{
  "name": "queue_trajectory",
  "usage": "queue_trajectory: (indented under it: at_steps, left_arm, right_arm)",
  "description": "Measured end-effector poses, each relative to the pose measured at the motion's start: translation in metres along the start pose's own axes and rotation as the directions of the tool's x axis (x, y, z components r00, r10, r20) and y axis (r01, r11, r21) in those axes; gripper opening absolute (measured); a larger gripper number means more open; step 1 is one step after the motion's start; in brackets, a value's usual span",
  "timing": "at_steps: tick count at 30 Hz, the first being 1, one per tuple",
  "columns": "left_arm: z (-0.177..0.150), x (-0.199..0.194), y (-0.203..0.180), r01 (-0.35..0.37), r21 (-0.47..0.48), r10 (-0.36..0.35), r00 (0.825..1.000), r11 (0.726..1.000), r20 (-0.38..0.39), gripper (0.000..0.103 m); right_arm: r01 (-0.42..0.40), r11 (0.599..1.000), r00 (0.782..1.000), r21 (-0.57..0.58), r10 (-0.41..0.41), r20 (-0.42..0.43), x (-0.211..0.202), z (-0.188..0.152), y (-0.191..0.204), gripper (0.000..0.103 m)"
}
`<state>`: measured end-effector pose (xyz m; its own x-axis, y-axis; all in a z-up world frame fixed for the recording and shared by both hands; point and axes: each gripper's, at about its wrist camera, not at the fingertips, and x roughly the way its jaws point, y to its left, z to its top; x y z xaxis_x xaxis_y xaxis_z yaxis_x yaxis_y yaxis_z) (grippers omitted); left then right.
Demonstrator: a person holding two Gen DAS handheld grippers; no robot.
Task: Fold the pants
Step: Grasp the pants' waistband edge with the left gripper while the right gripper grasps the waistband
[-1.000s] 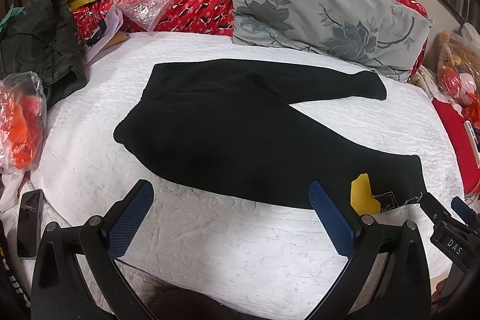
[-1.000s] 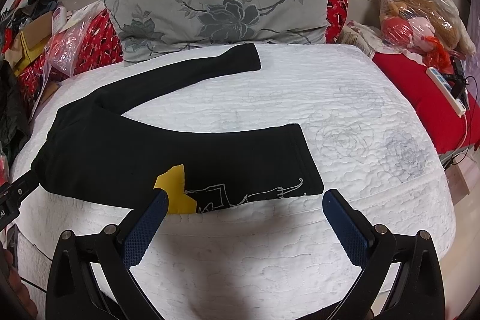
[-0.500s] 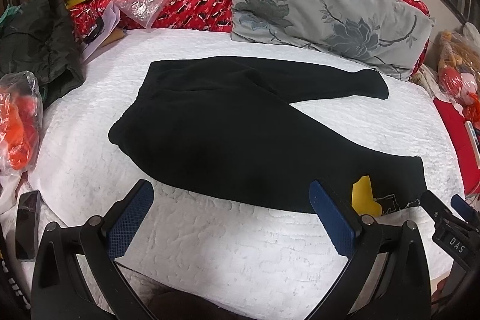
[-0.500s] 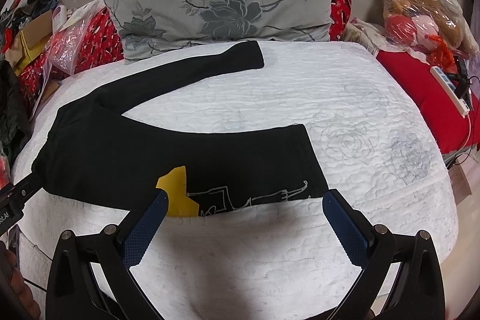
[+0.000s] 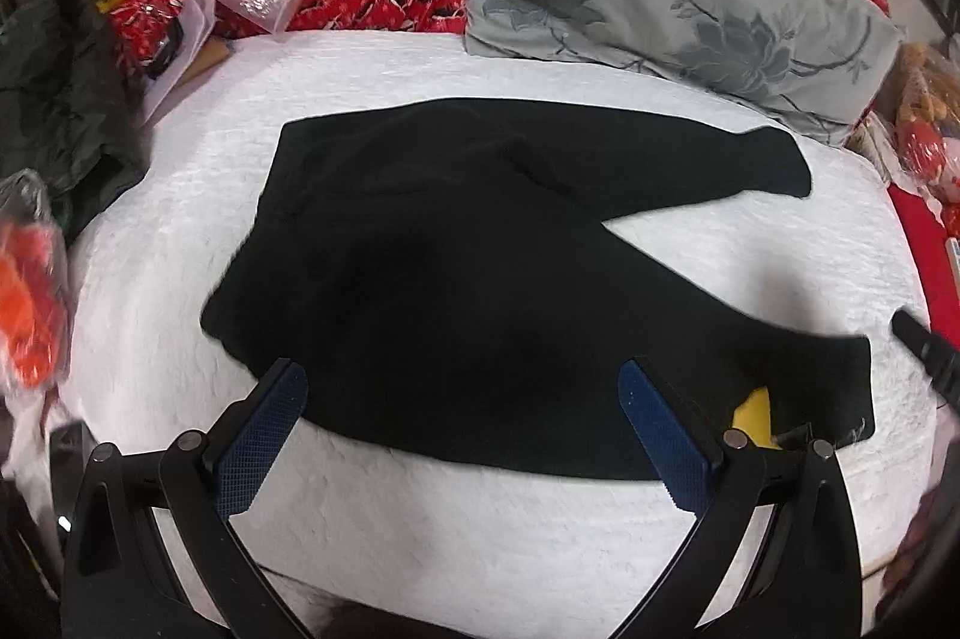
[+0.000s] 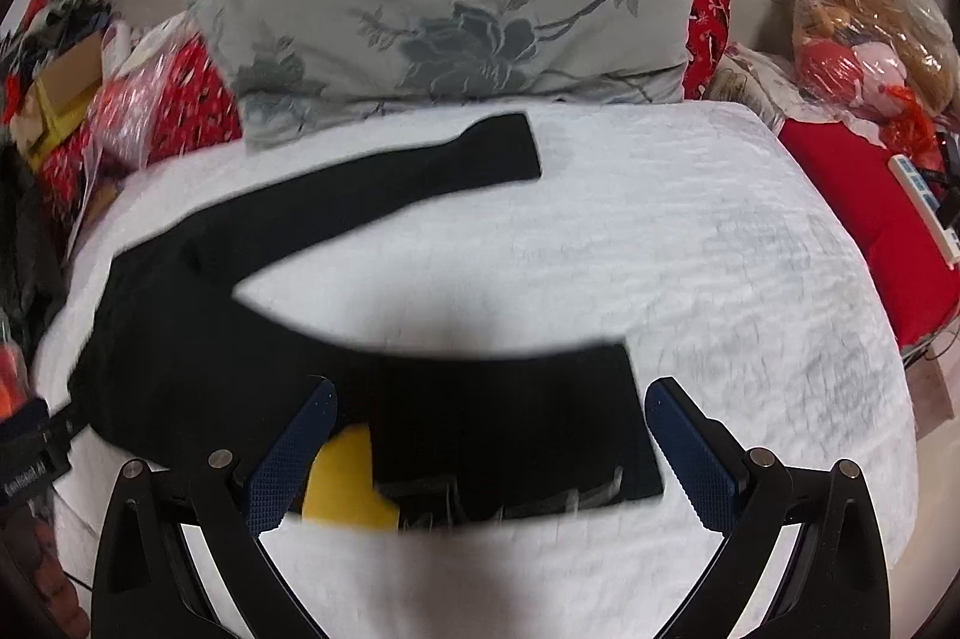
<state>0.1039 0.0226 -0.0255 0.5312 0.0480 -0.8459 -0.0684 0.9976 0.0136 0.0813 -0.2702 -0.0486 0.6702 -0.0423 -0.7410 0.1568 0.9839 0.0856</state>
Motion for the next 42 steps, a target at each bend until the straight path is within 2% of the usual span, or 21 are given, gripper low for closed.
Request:
queue_trajectory:
  at_steps: [4, 6, 10, 12, 15, 17, 19, 22, 24, 26, 28, 29, 30, 31, 32, 33, 34, 36, 42]
  left_arm:
    - [0.049, 0.011, 0.032, -0.019, -0.04, 0.019, 1.0, 0.999, -0.011, 0.103]
    - [0.078, 0.021, 0.056, -0.003, -0.081, 0.0, 0.999, 0.997, -0.037, 0.103]
    - [0.123, 0.049, 0.098, -0.007, -0.146, -0.006, 0.996, 0.989, -0.089, 0.103]
    - [0.138, 0.07, 0.119, 0.009, -0.198, -0.037, 0.99, 0.98, -0.137, 0.103]
    - [0.147, 0.102, 0.143, 0.043, -0.285, -0.103, 0.975, 0.958, -0.199, 0.103]
    - [0.148, 0.121, 0.148, 0.056, -0.31, -0.131, 0.966, 0.949, -0.225, 0.103]
    - [0.15, 0.135, 0.147, 0.067, -0.31, -0.15, 0.957, 0.948, -0.25, 0.103]
    - [0.154, 0.155, 0.139, 0.061, -0.27, -0.138, 0.951, 0.961, -0.277, 0.103]
    - [0.159, 0.169, 0.138, 0.056, -0.252, -0.131, 0.947, 0.966, -0.294, 0.103]
    - [0.159, 0.179, 0.137, 0.078, -0.264, -0.16, 0.938, 0.961, -0.307, 0.103]
    - [0.16, 0.187, 0.134, 0.095, -0.268, -0.182, 0.929, 0.959, -0.321, 0.094]
    - [0.16, 0.19, 0.131, 0.111, -0.264, -0.199, 0.922, 0.958, -0.333, 0.078]
    - [0.16, 0.194, 0.128, 0.113, -0.254, -0.2, 0.915, 0.961, -0.351, 0.058]
    - [0.16, 0.196, 0.126, 0.094, -0.245, -0.181, 0.913, 0.965, -0.365, 0.05]
    - [0.16, 0.197, 0.125, 0.07, -0.233, -0.157, 0.912, 0.97, -0.378, 0.035]
    - [0.16, 0.197, 0.125, 0.058, -0.229, -0.144, 0.914, 0.972, -0.38, 0.028]
    - [0.161, 0.194, 0.127, 0.061, -0.24, -0.15, 0.915, 0.969, -0.375, 0.027]
    - [0.163, 0.184, 0.131, 0.078, -0.275, -0.174, 0.922, 0.958, -0.345, 0.021]
    - [0.167, 0.141, 0.136, 0.107, -0.308, -0.196, 0.941, 0.945, -0.276, 0.017]
  right_arm:
    - [-0.013, 0.999, 1.0, 0.037, 0.013, 0.002, 0.021, 0.047, -0.022, 0.103]
    - [0.001, 1.0, 1.0, 0.03, -0.001, -0.002, 0.037, 0.072, -0.029, 0.103]
    - [-0.006, 0.999, 0.998, 0.034, 0.008, -0.055, 0.087, 0.123, -0.039, 0.103]
    - [-0.022, 0.998, 0.996, 0.063, 0.027, -0.087, 0.109, 0.137, -0.043, 0.103]
    - [-0.05, 0.991, 0.99, 0.122, 0.065, -0.128, 0.141, 0.156, -0.053, 0.103]
    - [-0.065, 0.988, 0.984, 0.137, 0.087, -0.157, 0.162, 0.166, -0.055, 0.103]
    - [-0.079, 0.988, 0.978, 0.134, 0.103, -0.179, 0.176, 0.172, -0.053, 0.103]
    - [-0.092, 0.988, 0.973, 0.125, 0.116, -0.201, 0.196, 0.181, -0.05, 0.103]
    - [-0.126, 0.984, 0.961, 0.123, 0.151, -0.23, 0.21, 0.187, -0.046, 0.103]
    - [-0.159, 0.98, 0.948, 0.12, 0.186, -0.259, 0.223, 0.189, -0.041, 0.103]
    - [-0.204, 0.973, 0.928, 0.112, 0.228, -0.293, 0.234, 0.19, -0.034, 0.102]
    - [-0.211, 0.972, 0.925, 0.106, 0.233, -0.3, 0.236, 0.189, -0.03, 0.101]
    - [-0.219, 0.971, 0.921, 0.094, 0.238, -0.307, 0.239, 0.189, -0.027, 0.094]
    - [-0.223, 0.971, 0.92, 0.087, 0.239, -0.311, 0.241, 0.189, -0.025, 0.074]
    - [-0.239, 0.968, 0.915, 0.083, 0.253, -0.314, 0.241, 0.189, -0.023, 0.061]
    - [-0.235, 0.969, 0.916, 0.07, 0.245, -0.319, 0.24, 0.188, -0.02, 0.046]
    - [-0.225, 0.973, 0.919, 0.054, 0.23, -0.32, 0.237, 0.187, -0.019, 0.034]
    - [-0.244, 0.969, 0.917, 0.032, 0.242, -0.317, 0.23, 0.185, -0.018, 0.019]
    - [-0.242, 0.97, 0.946, 0.002, 0.236, -0.224, 0.184, 0.182, -0.014, 0.018]
